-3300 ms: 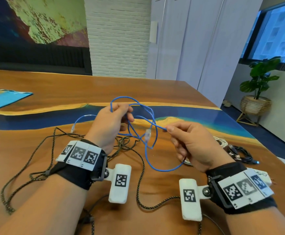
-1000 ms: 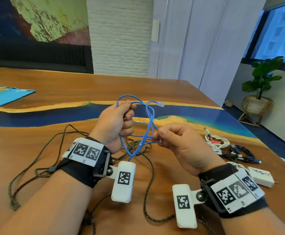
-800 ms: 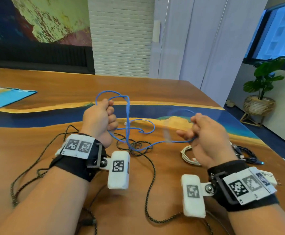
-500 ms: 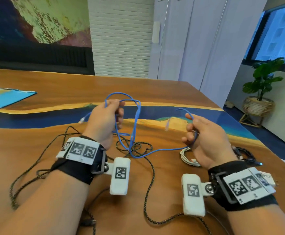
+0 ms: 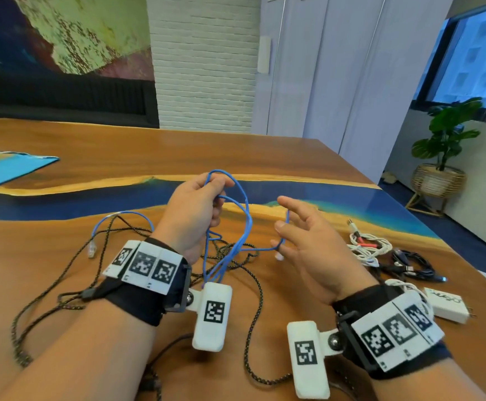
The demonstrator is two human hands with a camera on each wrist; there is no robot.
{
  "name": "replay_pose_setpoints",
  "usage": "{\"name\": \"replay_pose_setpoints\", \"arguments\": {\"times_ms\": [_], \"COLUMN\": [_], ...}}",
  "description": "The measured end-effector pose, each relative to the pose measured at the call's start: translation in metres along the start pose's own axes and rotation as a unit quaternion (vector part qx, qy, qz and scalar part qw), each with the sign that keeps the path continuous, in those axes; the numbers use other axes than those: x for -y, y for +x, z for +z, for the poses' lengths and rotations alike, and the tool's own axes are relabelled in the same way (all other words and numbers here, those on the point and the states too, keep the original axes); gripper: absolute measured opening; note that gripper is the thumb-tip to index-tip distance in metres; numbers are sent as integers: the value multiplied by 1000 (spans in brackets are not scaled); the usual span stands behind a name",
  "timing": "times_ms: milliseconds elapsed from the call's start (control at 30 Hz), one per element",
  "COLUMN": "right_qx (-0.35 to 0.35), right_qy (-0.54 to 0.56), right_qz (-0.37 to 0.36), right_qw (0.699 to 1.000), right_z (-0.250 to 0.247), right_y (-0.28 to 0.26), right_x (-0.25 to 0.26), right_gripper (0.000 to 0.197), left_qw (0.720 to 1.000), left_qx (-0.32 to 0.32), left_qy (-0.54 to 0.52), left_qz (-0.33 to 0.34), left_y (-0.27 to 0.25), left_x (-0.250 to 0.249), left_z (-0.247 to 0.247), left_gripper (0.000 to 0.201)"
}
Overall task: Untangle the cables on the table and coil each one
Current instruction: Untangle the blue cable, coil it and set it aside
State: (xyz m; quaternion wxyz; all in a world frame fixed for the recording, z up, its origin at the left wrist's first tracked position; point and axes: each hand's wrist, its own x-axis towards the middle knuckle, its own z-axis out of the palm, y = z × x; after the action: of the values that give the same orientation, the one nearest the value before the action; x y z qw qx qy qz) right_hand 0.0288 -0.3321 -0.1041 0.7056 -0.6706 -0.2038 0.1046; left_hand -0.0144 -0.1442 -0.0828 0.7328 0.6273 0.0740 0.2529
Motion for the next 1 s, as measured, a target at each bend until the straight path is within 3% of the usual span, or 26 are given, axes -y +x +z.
{"name": "replay_pose_setpoints", "arguments": {"times_ms": [167, 300, 467, 667, 800, 900, 1000], "right_qx": [-42, 5, 45, -33, -40, -34, -6], "right_qy": [11, 66, 41, 75, 101, 110, 127], "right_qz": [-14, 5, 4, 15, 31, 29, 32], "right_qw": [999, 998, 998, 997, 994, 993, 991], "right_z": [1, 2, 1, -9, -6, -4, 0], "right_y": [2, -2, -6, 0, 0, -2, -4], "right_x": [-1, 5, 3, 4, 4, 4, 7], "right_gripper": [36, 21, 13, 13, 14, 16, 16], "left_qw": [998, 999, 998, 998, 998, 999, 999], "left_qx": [24, 30, 57, 48, 38, 23, 20], "left_qy": [-60, -11, -10, -18, -28, 2, 31], "left_qz": [-8, 14, 12, -23, -45, -40, -27], "left_y": [0, -4, -8, -10, -8, -7, -4], "left_x": [-7, -6, -4, -17, -16, -12, -11], "left_z": [-4, 0, 2, -3, -4, -5, -8], "left_gripper": [14, 17, 15, 26, 33, 25, 43]}}
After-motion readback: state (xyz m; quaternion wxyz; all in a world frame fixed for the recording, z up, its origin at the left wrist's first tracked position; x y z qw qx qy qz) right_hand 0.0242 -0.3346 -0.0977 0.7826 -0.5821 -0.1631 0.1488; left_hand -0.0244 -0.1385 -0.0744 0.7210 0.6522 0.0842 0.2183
